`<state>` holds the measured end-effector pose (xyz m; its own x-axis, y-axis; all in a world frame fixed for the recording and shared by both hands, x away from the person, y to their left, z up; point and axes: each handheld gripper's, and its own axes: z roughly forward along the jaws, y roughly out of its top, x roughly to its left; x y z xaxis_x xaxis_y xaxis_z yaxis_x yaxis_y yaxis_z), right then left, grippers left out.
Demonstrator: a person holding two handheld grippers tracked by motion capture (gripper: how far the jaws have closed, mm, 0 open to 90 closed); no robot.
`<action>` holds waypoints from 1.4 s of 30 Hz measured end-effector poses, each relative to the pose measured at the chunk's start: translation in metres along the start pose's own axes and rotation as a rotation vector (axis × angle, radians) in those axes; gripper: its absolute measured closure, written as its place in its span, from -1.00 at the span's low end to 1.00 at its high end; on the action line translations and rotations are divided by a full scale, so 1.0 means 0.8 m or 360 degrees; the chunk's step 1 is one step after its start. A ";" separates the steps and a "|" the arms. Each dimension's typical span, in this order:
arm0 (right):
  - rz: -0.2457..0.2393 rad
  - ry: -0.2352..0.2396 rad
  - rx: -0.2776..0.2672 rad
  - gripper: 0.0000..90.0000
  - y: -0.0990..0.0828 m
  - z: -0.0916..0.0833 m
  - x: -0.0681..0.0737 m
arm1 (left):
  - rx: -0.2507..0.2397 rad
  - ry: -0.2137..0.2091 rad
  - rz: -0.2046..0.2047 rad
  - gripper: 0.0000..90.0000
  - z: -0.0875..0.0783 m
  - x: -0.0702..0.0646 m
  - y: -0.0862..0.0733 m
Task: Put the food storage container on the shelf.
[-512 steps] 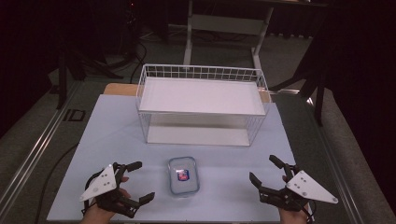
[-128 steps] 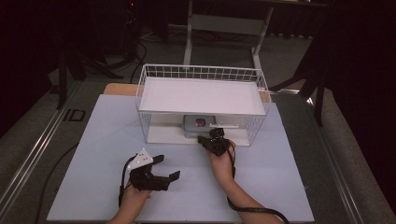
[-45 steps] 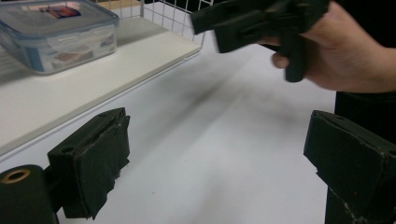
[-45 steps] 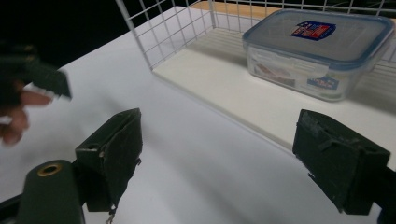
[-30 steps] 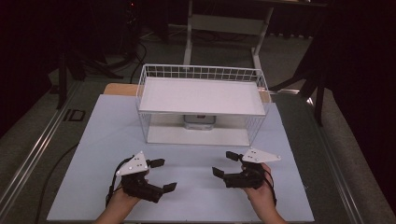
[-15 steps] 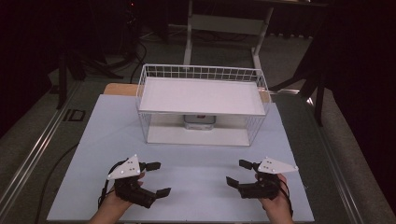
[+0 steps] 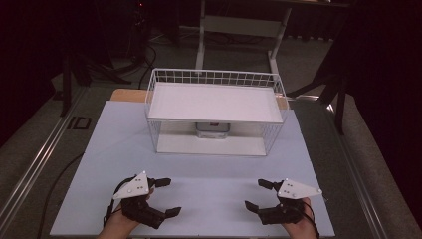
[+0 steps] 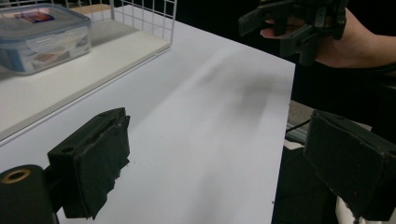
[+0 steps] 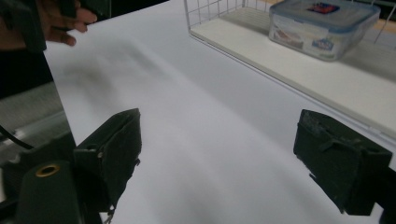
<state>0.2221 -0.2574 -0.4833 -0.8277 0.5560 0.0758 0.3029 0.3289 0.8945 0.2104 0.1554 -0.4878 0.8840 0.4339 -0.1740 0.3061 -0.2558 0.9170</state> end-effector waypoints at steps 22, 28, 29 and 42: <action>-0.0075 0.0069 -0.0012 -0.67 -0.015 0.009 -0.019 | 0.0064 -0.0018 0.0089 -0.83 0.007 0.006 -0.019; -0.0096 0.0068 -0.0046 -0.69 -0.013 0.004 -0.019 | 0.0030 -0.0007 0.0064 -0.83 0.006 0.010 -0.023; -0.0089 0.0072 -0.0046 -0.69 -0.013 0.005 -0.019 | 0.0014 -0.0010 0.0057 -0.83 0.005 0.010 -0.023; -0.0062 0.0116 -0.0013 -0.68 -0.017 0.017 -0.024 | -0.0028 0.0001 0.0034 -0.83 0.002 0.011 -0.025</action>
<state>0.2401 -0.2620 -0.5034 -0.8710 0.4859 0.0723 0.2659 0.3427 0.9010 0.2129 0.1628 -0.5083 0.8901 0.4291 -0.1538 0.2806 -0.2498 0.9268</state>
